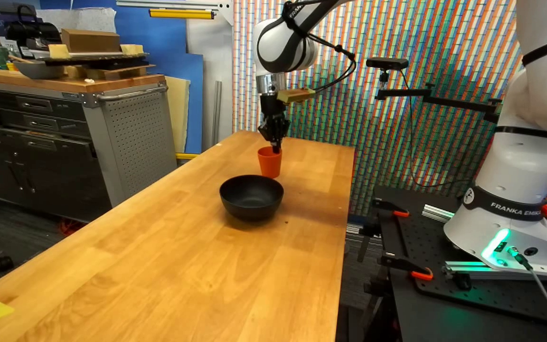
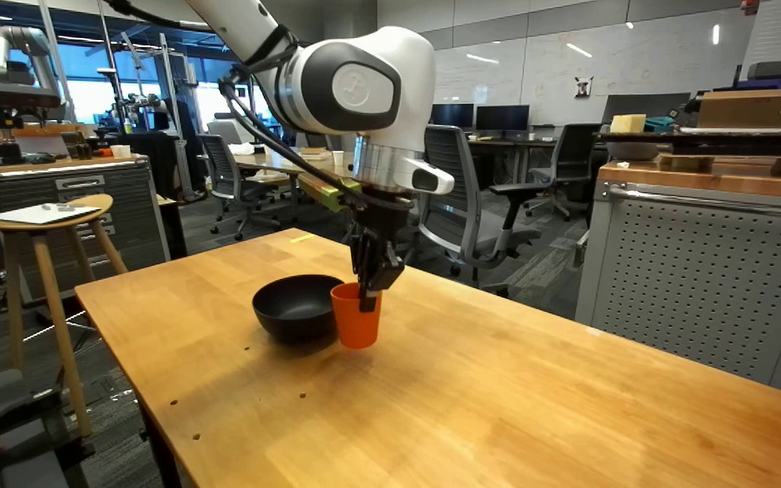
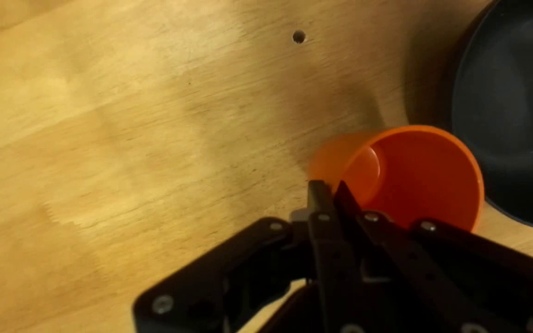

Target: Put the cup in the bowl

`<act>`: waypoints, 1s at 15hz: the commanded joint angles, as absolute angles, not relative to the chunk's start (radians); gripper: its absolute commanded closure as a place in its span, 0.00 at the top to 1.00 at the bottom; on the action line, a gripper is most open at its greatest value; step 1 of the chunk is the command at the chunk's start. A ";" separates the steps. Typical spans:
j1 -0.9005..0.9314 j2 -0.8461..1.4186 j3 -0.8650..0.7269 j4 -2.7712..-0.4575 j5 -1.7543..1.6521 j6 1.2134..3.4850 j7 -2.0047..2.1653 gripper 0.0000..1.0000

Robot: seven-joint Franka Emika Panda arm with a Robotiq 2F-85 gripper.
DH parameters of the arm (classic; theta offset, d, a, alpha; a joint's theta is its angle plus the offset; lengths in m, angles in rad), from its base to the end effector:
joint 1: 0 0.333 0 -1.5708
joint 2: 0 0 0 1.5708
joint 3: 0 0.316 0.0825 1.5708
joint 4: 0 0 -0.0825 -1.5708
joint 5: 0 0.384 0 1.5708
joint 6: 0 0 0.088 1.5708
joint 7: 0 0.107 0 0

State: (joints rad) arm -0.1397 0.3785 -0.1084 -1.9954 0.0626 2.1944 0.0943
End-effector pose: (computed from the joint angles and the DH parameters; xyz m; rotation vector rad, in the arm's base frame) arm 0.5701 -0.1406 0.2574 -3.0534 0.5863 0.2736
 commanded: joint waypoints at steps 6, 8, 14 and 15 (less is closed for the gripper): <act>-0.062 0.135 -0.057 -2.131 0.058 2.047 0.089 0.01; -0.044 0.116 -0.042 -2.157 0.054 2.070 0.074 0.01; -0.018 0.179 -0.033 -2.137 -0.010 2.233 0.073 0.01; -0.017 0.191 -0.034 -2.128 -0.022 2.253 0.072 0.01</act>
State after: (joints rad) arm -0.0209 0.1674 -0.0328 -2.1462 0.0153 2.1910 0.0825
